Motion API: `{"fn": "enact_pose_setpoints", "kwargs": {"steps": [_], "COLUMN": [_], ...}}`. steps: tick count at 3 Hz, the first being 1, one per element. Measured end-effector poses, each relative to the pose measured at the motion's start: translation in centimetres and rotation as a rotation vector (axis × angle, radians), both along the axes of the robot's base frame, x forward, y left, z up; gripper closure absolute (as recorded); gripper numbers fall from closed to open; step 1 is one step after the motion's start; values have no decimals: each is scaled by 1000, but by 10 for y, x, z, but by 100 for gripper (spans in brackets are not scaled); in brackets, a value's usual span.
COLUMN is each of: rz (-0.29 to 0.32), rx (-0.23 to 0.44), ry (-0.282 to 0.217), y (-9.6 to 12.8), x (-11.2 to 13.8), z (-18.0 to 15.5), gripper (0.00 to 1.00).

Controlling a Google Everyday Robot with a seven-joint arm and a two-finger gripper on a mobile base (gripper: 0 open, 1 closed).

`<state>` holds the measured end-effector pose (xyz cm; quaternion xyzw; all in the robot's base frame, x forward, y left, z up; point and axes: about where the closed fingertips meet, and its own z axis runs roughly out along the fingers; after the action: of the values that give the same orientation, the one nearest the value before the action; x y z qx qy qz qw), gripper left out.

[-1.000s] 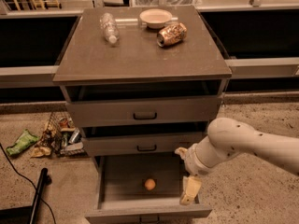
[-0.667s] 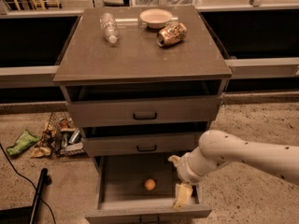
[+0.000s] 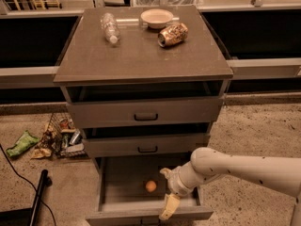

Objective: Pick orange from bottom drawer and place on counter

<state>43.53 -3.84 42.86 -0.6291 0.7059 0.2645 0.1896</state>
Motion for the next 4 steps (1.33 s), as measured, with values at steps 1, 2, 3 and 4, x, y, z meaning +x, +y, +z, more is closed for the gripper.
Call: {"fn": "enact_pose_setpoints", "kwargs": {"steps": [1, 2, 3, 4], "rz": [0, -16, -48, -111], "rx": [0, -2, 25, 92], "ry": [0, 25, 18, 24], "y": [0, 3, -6, -11], "x": [0, 6, 25, 51], "z": [0, -19, -63, -133], "gripper": [0, 0, 0, 0]}}
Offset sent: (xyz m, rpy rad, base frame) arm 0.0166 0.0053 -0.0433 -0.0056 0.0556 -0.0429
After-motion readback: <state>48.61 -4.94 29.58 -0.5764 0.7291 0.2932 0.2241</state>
